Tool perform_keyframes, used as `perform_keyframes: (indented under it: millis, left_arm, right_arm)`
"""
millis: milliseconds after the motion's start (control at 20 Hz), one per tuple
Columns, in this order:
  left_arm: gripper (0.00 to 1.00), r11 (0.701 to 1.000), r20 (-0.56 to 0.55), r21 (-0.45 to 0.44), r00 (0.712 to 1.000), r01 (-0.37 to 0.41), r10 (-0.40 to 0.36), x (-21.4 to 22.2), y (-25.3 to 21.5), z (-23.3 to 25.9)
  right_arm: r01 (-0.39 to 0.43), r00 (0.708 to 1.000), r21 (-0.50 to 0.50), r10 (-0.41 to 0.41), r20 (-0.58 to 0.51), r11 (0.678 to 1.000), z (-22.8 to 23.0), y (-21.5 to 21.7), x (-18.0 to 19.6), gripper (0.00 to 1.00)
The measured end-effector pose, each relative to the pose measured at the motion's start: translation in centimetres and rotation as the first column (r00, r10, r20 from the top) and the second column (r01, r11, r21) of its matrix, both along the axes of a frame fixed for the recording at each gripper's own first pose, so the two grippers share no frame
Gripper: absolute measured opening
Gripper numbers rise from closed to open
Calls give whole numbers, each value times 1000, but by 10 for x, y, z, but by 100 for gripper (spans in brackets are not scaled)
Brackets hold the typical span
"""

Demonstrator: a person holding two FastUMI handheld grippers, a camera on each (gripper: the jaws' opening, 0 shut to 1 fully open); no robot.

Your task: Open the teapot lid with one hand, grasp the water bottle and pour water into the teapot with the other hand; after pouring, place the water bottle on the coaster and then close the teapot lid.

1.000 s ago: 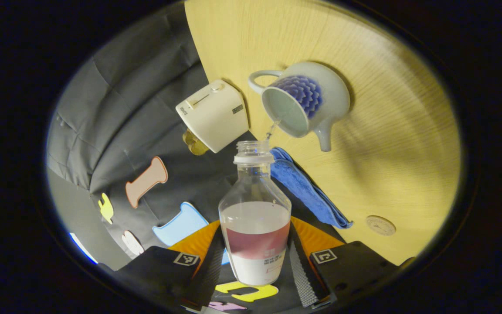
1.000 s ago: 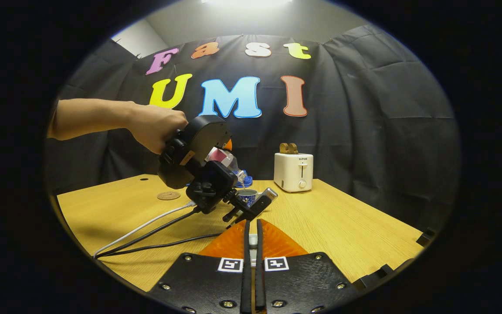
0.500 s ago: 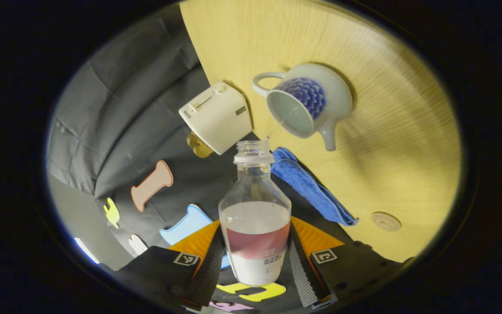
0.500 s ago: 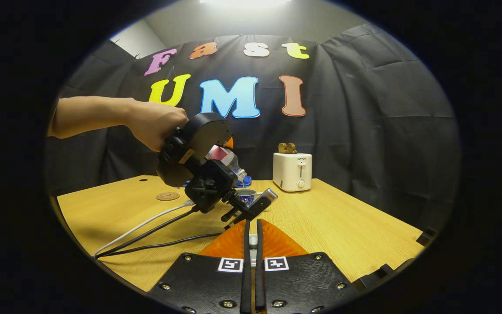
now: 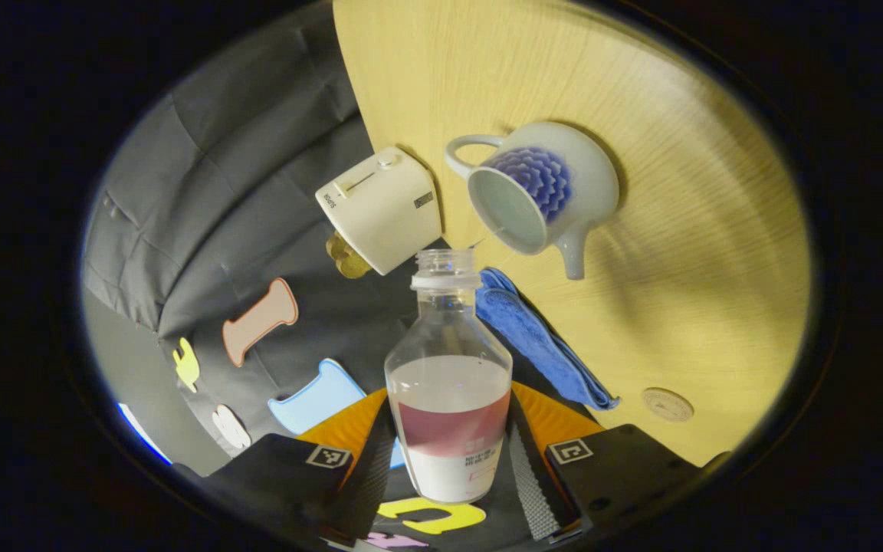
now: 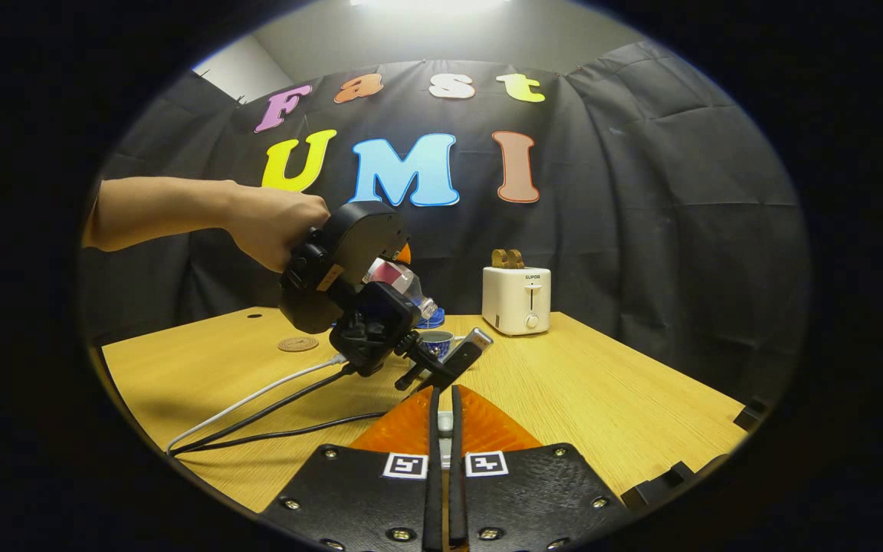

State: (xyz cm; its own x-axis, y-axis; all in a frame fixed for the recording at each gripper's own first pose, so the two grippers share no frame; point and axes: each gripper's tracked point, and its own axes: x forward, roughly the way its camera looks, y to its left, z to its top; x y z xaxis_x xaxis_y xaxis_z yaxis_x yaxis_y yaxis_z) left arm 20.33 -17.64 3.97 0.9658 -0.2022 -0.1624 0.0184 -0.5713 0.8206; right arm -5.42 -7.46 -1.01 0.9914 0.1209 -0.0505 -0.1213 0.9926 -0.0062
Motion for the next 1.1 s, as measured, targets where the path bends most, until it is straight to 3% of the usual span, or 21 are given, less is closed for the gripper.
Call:
perform_keyframes:
  millis: [200,400,550,650,750,850,1000,1100]
  left_arm:
    - [86,993,-54,-118,999,-2,-4,4,7,-10]
    - [86,954,-146,-298,989,-40,-5,4,20,-29]
    - [86,887,-190,-454,982,-82,-6,0,35,-40]
    - [87,820,-217,-559,976,-123,-1,-3,51,-42]
    - [86,726,-229,-668,973,-164,10,-9,73,-37]
    - [86,595,-253,-776,967,-210,11,-16,93,-31]
    - [87,345,-313,-892,950,-293,-2,-30,127,-31]
    - [87,163,-302,-942,953,-293,-34,-30,147,-17]
  right_arm:
    - [2,1000,7,-2,-1,1000,1,0,0,4]
    - [3,1000,13,-3,3,1000,4,1,0,4]
    - [13,999,-10,-13,37,1000,14,0,-1,4]
    - [18,998,-34,-16,58,999,21,-2,-2,4]
    - [19,997,-39,-16,79,999,30,-2,1,4]
    - [15,996,-53,-10,87,999,33,1,6,4]
    - [-6,997,-62,11,74,998,31,8,19,4]
    - [-22,998,-42,24,57,999,28,14,29,4]
